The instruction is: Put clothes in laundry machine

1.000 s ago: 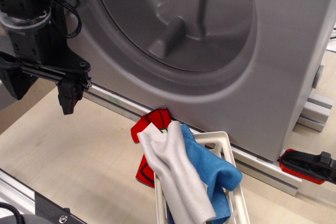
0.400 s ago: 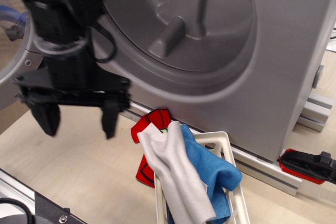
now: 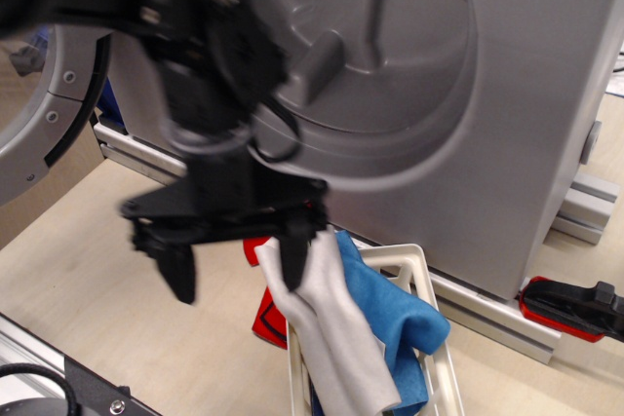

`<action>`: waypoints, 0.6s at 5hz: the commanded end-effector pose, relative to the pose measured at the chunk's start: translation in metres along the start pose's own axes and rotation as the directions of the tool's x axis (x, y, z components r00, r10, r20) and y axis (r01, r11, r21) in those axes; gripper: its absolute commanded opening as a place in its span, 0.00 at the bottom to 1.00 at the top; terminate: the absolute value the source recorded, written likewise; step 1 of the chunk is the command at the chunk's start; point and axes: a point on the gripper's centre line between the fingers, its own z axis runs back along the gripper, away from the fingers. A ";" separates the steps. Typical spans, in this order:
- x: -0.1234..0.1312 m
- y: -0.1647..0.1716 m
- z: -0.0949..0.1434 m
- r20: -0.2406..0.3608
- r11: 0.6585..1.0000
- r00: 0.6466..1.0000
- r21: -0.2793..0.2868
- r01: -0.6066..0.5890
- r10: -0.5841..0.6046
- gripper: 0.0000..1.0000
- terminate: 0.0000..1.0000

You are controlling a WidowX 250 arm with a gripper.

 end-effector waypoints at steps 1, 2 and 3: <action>0.002 -0.032 -0.016 0.062 0.996 0.995 -0.027 0.083 -0.081 1.00 0.00; -0.009 -0.042 -0.020 0.095 0.992 0.990 -0.065 0.111 -0.104 1.00 0.00; -0.018 -0.049 -0.029 0.096 0.991 0.988 -0.061 0.123 -0.117 1.00 0.00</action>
